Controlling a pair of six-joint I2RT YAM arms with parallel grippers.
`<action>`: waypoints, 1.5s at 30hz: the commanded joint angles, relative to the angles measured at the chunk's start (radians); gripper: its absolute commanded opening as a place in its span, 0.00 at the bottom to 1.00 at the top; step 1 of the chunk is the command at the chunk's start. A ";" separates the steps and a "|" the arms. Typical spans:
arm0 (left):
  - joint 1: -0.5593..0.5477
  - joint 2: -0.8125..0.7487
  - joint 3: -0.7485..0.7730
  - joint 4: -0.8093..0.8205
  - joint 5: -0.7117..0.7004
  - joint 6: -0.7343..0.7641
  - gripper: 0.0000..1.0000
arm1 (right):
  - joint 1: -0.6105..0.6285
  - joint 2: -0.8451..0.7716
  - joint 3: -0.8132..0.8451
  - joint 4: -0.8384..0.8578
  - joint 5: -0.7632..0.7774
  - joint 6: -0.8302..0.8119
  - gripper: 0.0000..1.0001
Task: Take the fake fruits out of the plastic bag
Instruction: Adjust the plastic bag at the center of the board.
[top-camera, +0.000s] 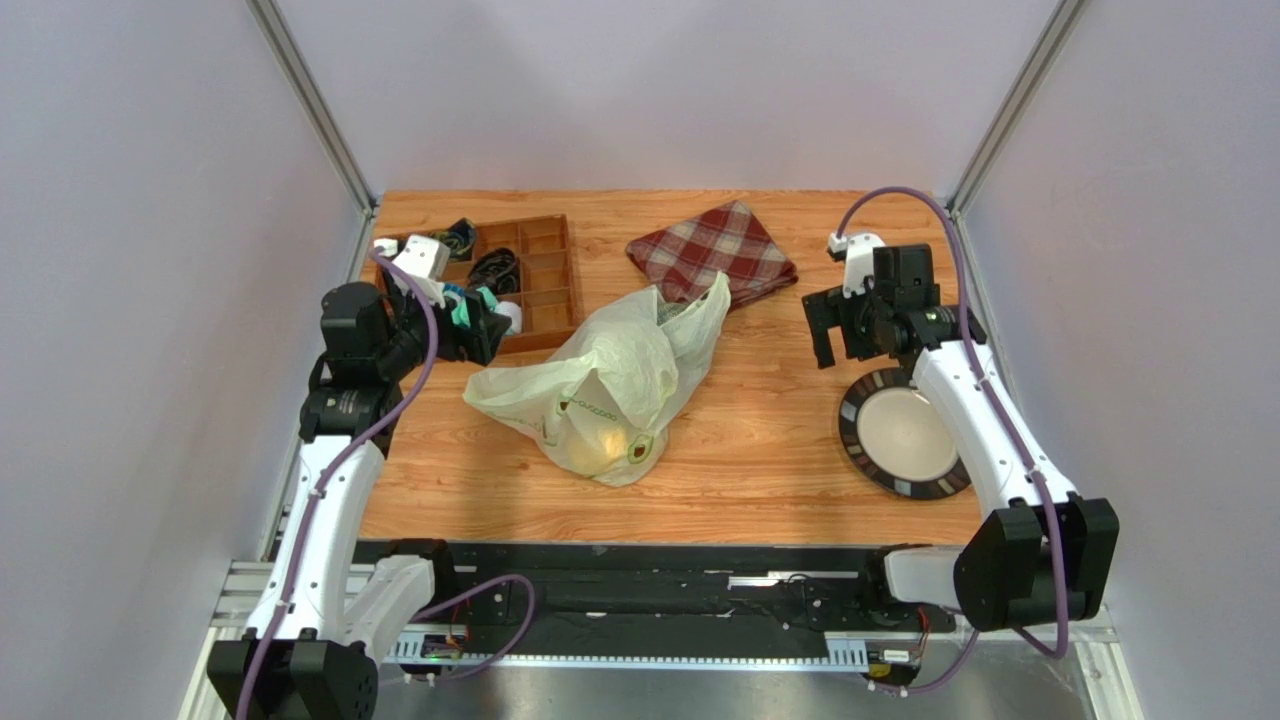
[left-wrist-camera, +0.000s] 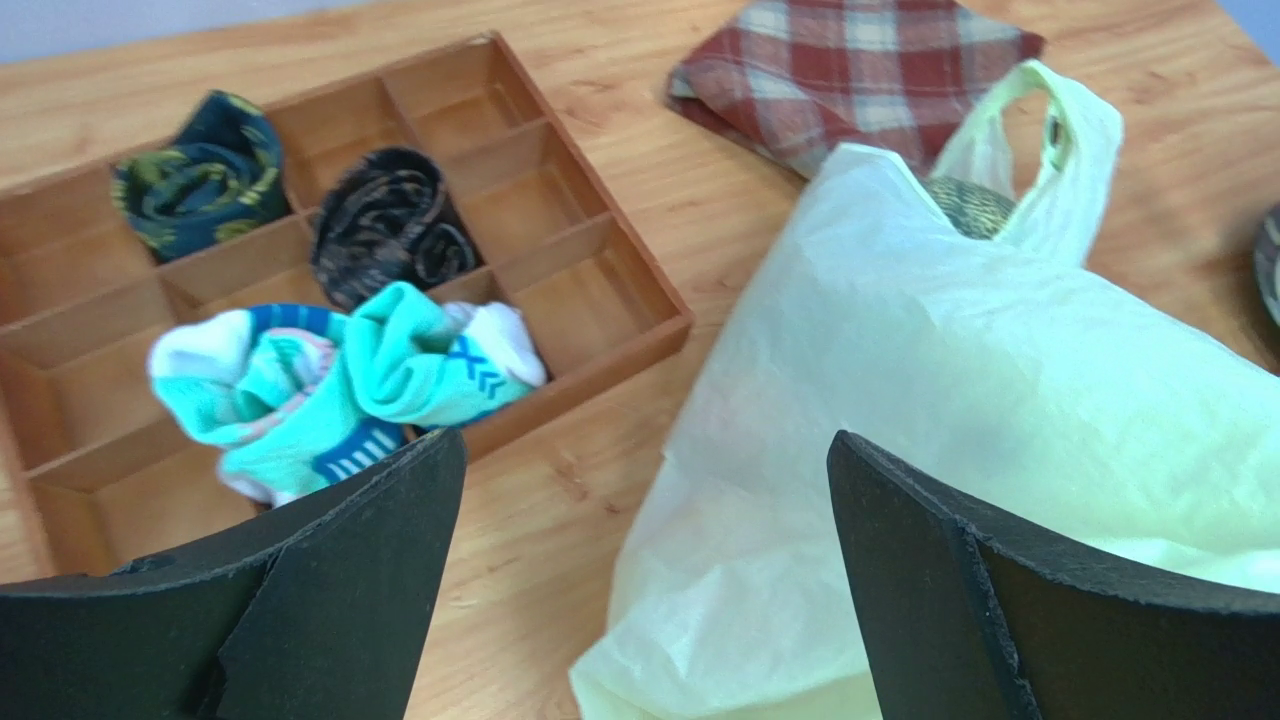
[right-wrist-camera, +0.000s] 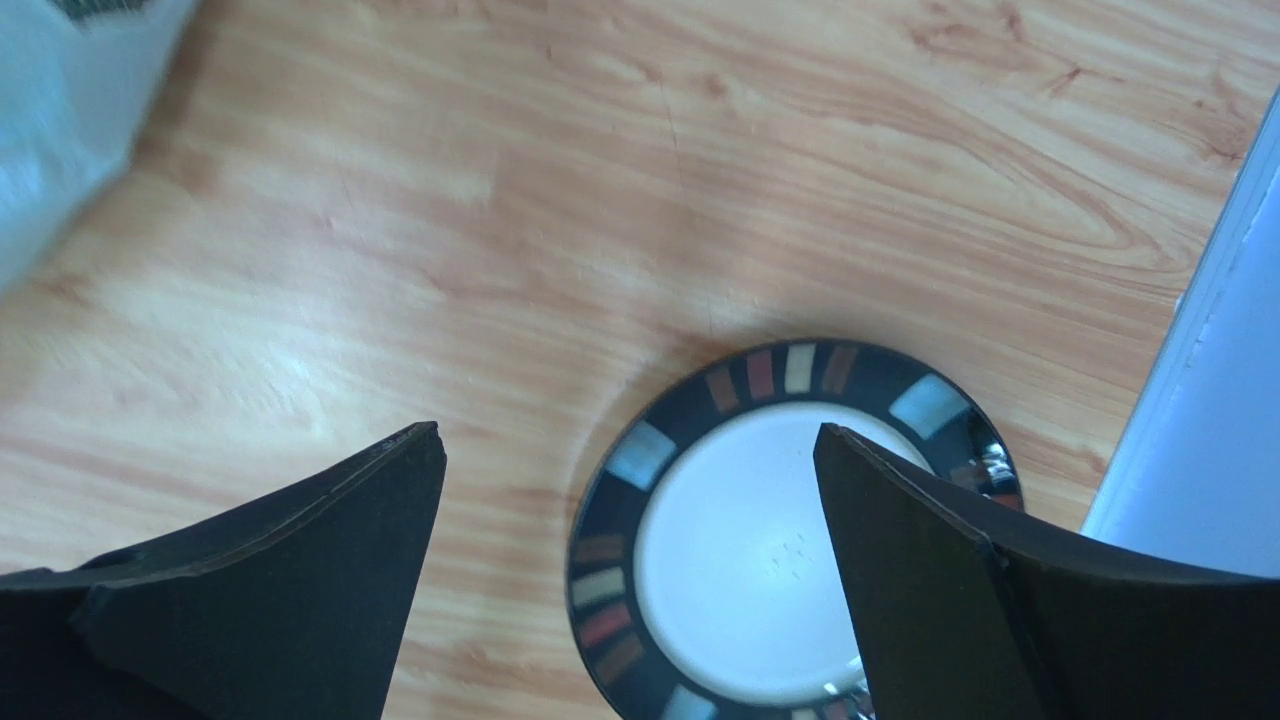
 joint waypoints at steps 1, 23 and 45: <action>-0.045 0.003 0.042 -0.055 0.124 -0.042 0.99 | 0.003 0.039 0.099 -0.154 -0.023 -0.231 1.00; -0.154 0.173 0.162 -0.121 0.419 -0.225 0.95 | 0.003 0.391 0.536 -0.320 -0.420 -0.015 0.93; -0.899 0.314 0.452 -0.534 -0.164 1.053 0.99 | 0.129 0.840 0.834 -0.196 -0.507 0.338 0.80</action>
